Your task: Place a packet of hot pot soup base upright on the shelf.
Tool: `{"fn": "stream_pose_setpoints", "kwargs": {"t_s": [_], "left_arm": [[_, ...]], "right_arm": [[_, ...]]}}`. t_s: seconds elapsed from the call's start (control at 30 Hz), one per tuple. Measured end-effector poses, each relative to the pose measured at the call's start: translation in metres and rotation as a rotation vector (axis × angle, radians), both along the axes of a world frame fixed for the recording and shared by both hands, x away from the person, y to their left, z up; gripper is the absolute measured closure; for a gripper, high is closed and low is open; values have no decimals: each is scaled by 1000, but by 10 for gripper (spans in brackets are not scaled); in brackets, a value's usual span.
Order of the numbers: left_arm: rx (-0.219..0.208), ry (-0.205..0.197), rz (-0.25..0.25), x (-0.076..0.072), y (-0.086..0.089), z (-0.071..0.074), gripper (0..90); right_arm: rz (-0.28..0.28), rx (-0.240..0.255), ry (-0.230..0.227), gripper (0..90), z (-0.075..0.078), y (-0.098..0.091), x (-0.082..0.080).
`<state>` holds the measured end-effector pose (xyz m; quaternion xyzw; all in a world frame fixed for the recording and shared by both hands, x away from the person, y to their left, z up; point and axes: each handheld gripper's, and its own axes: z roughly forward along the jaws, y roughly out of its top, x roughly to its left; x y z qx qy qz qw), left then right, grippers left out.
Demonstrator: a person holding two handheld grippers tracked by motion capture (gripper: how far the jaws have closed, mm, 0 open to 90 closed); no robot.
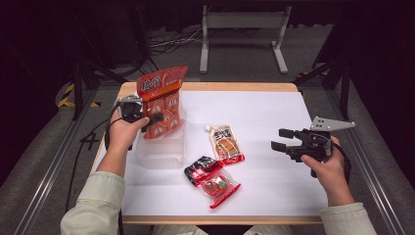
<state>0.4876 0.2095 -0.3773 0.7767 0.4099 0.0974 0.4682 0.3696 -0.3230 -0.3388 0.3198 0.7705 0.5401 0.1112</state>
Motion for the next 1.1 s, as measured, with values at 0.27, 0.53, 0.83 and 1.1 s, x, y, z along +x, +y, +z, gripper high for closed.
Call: {"fn": "stream_pose_setpoints", "kwargs": {"t_s": [0.27, 0.53, 0.83, 1.1], "left_arm": [[-74, -5, 9, -7, 9, -17, 703], [-96, -60, 17, -10, 13, -28, 702], [-62, -97, 48, -12, 12, -25, 653], [-59, -138, 113, -17, 10, -16, 231]], "right_arm": [[5, 5, -3, 346, 1, 1, -2], [7, 7, -3, 347, 1, 1, -2], [12, 2, -2, 346, 0, 3, 0], [14, 1, -4, 341, -1, 4, 1]]}}
